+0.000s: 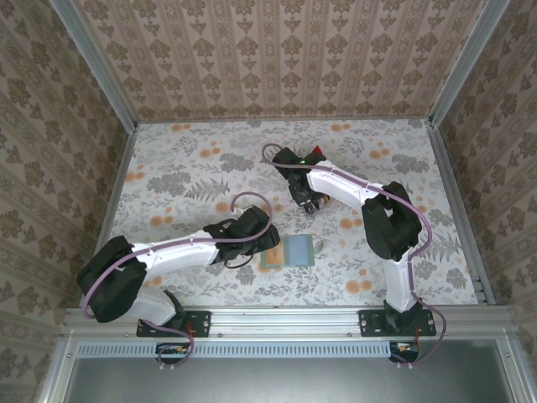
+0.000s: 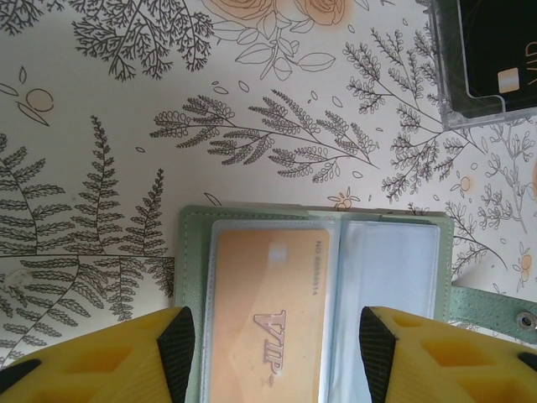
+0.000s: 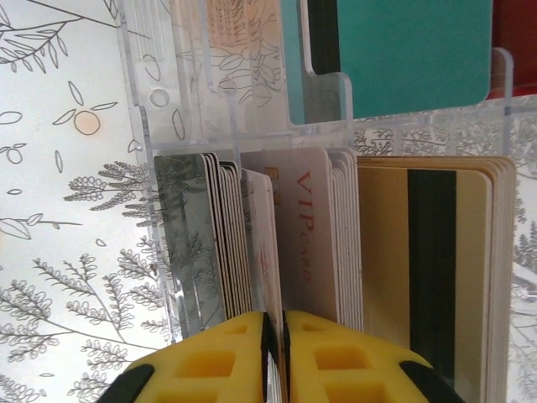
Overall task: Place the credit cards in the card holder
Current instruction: Pick up several credit cards from the storage box.
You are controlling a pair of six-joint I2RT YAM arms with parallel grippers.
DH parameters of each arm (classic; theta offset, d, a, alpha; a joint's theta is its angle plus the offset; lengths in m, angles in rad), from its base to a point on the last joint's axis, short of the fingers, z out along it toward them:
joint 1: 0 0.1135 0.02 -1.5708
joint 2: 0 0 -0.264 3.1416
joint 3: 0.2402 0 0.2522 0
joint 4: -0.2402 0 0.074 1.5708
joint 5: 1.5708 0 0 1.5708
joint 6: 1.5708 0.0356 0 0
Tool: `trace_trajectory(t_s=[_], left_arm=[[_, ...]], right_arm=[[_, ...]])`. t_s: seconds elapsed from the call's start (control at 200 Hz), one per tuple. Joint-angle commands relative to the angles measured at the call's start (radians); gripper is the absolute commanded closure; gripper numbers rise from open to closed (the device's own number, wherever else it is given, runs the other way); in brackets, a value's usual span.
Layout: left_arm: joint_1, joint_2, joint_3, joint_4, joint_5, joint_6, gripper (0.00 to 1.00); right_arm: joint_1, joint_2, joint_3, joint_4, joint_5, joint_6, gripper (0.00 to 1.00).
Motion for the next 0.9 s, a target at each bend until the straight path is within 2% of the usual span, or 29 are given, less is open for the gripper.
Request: trace_trajectory(t_s=[0.0,0.325,0.465,0.7,0.83,0.895], left_arm=[[0.009,0.009,0.026,-0.024,0.009,0.019,0.42],[0.009,0.018,0.027,-0.021,0.014,0.021,0.42],[0.009,0.028,0.032,-0.015,0.024,0.022,0.42],[0.010,0.025,0.037,-0.014,0.027,0.025,0.42],[0.013,0.024,0.042,-0.005,0.032,0.027,0.42],[0.014,0.026,0.043,-0.001,0.035,0.027,0.42]], right_arm=[[0.000,-0.026,0.015,-0.036,0.085,-0.038,0.83],[0.002,-0.060,-0.015,-0.022,0.108,-0.054,0.92],[0.003,-0.071,-0.015,-0.026,0.045,-0.055,0.96],[0.002,-0.128,-0.003,-0.066,0.027,-0.028,0.96],[-0.033,-0.178,-0.025,-0.055,-0.080,-0.010,0.96],[-0.047,-0.182,-0.033,-0.052,-0.083,-0.006,0.96]])
